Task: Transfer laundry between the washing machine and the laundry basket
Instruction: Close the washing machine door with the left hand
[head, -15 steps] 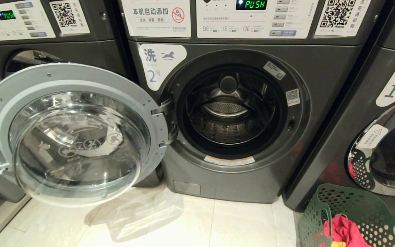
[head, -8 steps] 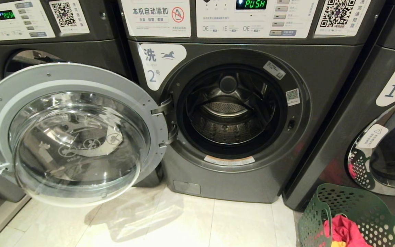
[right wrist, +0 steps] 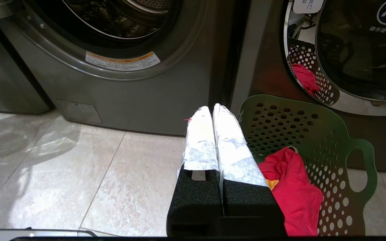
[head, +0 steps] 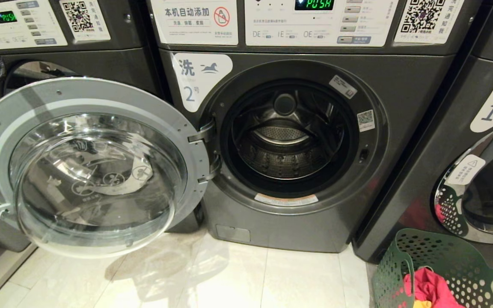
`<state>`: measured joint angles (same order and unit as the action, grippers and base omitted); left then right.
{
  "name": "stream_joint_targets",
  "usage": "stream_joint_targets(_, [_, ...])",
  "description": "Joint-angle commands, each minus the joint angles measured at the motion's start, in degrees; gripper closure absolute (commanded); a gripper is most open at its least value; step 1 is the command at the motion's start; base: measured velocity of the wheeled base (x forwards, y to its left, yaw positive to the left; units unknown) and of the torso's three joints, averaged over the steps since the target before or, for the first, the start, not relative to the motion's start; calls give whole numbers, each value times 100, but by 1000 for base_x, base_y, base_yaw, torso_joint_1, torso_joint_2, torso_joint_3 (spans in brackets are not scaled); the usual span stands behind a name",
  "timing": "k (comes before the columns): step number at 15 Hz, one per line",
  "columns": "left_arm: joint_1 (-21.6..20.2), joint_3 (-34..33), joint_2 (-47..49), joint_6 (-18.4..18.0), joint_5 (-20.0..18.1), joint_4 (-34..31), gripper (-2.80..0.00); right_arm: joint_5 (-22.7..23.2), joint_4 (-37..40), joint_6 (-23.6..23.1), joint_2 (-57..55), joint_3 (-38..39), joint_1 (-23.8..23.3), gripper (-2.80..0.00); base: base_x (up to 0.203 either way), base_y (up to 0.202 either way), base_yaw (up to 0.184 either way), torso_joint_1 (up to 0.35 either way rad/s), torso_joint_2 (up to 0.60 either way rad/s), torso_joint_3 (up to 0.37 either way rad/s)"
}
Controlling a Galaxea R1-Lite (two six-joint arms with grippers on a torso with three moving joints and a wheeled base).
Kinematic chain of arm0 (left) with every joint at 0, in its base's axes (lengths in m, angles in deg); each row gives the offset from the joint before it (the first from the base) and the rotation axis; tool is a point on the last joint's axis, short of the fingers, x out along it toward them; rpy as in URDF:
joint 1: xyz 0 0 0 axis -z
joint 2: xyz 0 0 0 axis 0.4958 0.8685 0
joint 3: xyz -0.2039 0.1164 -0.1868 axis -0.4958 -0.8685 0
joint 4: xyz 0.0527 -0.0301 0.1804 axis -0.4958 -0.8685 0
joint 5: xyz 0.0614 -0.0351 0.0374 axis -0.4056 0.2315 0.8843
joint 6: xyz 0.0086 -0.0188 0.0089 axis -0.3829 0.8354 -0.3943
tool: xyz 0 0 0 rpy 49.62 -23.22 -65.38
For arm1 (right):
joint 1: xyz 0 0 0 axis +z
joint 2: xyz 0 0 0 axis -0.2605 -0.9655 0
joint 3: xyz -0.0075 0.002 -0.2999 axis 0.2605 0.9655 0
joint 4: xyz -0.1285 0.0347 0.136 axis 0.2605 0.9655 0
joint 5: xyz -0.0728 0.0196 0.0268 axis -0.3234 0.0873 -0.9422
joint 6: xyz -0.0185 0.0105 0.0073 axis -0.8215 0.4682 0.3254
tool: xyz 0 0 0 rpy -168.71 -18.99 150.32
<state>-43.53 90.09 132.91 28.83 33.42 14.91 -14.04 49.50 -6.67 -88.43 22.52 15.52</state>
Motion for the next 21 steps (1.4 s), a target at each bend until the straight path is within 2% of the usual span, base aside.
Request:
stream_joint_targets(1, [-330,858,1087,-9,-545,-165,0,0,-1,-4,-7,0,2,0,0,0,0,0,0,0])
stream_joint_targets(2, [-455,900,1218,-7,-952,-200,0,0,-1,-4,-7,0,2,0,0,0,0,0,0,0])
stream_joint_targets(4, [-679,919,1490,34,-1343,-47,0,0,-1,-4,-7,0,2,0,0,0,0,0,0,0])
stream_joint_targets(6, [-701,919,1644,480,-1644,347,0,0,-1,-4,-2,0,2,0,0,0,0,0,0,0])
stream_joint_targets(7, [-702,919,1702,548,-1711,472,0,0,-1,-4,-7,0,2,0,0,0,0,0,0,0])
stream_joint_targets(11, [-626,910,1607,563,-1778,283,0,0,-1,-4,-7,0,2,0,0,0,0,0,0,0])
stream_joint_targets(16, [-452,910,1029,574,-2159,-1122,0,0,-1,-22,-6,-2,2,0,0,0,0,0,0,0])
stream_joint_targets(21, [-89,909,351,595,-2356,-2309,0,0,-1,-22,-5,0,2,0,0,0,0,0,0,0])
